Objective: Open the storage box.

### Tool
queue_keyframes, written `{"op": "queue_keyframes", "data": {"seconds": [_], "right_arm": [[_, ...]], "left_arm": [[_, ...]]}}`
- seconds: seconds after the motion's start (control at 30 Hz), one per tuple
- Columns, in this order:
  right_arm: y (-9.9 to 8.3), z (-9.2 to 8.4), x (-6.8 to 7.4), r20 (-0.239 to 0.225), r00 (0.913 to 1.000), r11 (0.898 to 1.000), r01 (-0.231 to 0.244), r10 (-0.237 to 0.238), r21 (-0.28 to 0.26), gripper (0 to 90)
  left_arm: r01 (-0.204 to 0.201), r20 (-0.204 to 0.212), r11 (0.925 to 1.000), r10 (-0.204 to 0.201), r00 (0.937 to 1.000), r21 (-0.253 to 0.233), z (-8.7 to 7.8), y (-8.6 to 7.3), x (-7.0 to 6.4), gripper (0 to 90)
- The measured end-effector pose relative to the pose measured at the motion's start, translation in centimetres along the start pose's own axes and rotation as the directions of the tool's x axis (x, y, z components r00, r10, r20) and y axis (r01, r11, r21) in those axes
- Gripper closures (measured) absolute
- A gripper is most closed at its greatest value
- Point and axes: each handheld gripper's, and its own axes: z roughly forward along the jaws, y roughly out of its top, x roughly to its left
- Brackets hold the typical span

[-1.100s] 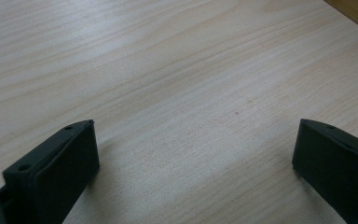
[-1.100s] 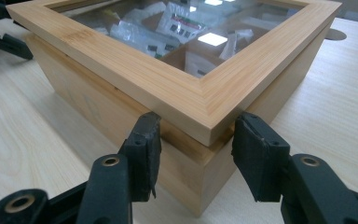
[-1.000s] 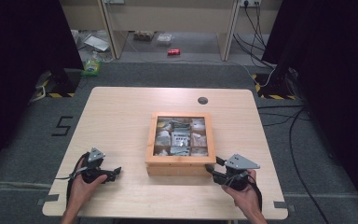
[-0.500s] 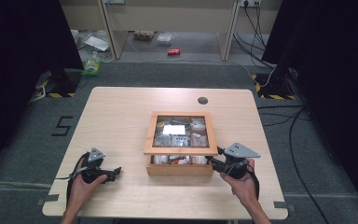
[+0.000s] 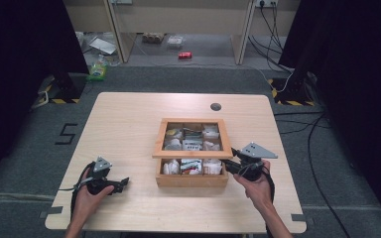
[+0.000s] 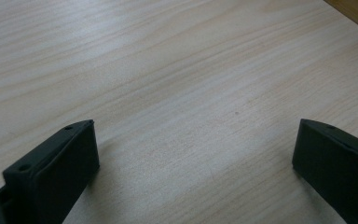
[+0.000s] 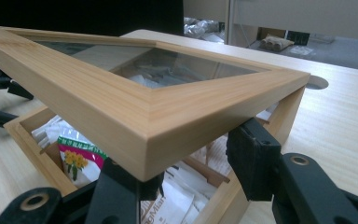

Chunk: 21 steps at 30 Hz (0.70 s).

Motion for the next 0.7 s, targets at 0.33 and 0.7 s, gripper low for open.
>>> {"op": "queue_keyframes", "data": {"seconds": [0.33, 0.7], "right_arm": [[1.7, 0.8, -0.2, -0.003, 0.9998, 0.999, 0.018, -0.018, -0.038, 59.1], [3.8, 1.6, -0.9, 0.002, 0.9997, 0.998, 0.024, -0.024, -0.055, 60.7]], "left_arm": [[-0.001, 0.0, 1.0, 0.001, 1.0, 0.001, 0.0, 0.0, 0.0, 0.0], [0.0, 0.0, 1.0, 0.0, 1.0, 0.0, 0.0, 0.0, 0.0, 0.0]]}}
